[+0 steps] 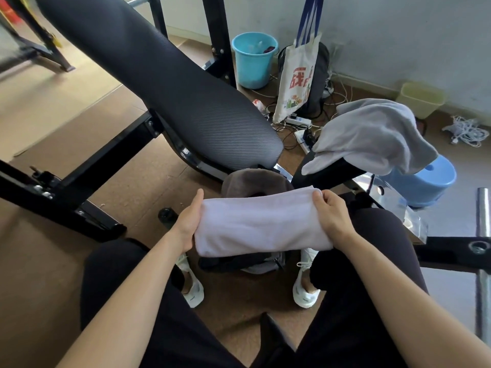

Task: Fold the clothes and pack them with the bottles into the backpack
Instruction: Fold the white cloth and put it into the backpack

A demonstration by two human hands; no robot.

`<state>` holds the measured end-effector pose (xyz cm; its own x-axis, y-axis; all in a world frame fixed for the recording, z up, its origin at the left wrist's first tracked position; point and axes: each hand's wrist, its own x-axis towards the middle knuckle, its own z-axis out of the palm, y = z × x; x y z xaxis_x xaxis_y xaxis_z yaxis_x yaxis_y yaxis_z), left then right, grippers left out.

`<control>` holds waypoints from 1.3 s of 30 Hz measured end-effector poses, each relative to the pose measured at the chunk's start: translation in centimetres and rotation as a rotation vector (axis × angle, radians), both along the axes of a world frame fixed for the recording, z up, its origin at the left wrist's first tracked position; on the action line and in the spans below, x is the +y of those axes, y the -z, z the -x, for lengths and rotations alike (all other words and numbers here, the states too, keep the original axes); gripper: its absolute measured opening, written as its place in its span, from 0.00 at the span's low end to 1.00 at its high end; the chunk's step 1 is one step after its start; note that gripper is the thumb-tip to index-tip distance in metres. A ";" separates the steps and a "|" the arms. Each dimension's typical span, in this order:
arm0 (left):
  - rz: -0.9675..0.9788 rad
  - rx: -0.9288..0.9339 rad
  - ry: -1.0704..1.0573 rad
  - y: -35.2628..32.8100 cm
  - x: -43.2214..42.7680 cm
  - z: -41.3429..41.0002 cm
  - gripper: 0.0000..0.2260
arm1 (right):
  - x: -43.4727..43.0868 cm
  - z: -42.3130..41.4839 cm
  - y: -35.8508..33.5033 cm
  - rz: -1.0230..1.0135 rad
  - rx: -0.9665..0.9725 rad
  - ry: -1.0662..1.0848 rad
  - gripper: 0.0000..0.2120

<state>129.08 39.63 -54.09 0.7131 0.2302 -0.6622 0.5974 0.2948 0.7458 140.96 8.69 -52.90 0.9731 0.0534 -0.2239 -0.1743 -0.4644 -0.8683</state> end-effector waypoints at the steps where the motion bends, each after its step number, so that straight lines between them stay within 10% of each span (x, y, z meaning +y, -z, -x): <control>1: 0.003 -0.029 0.036 0.0 0.1 -0.1 0.30 | 0.0 -0.1 0.0 -0.007 0.017 0.023 0.18; 18: -0.559 -0.457 0.103 -1.4 -3.8 0.6 0.08 | 1.7 1.2 -0.2 -0.092 0.039 -0.047 0.16; 30: -0.405 -0.410 0.377 -1.7 -9.8 0.0 0.28 | 4.6 4.8 0.2 -0.166 0.095 -0.428 0.15; 35: 0.005 -0.381 0.305 -2.3 -10.1 0.3 0.25 | 4.2 4.9 0.0 0.011 0.083 -0.466 0.28; 39: 0.031 -0.403 0.346 -2.0 -9.9 0.0 0.23 | 4.1 4.3 0.4 -0.044 0.070 -0.383 0.18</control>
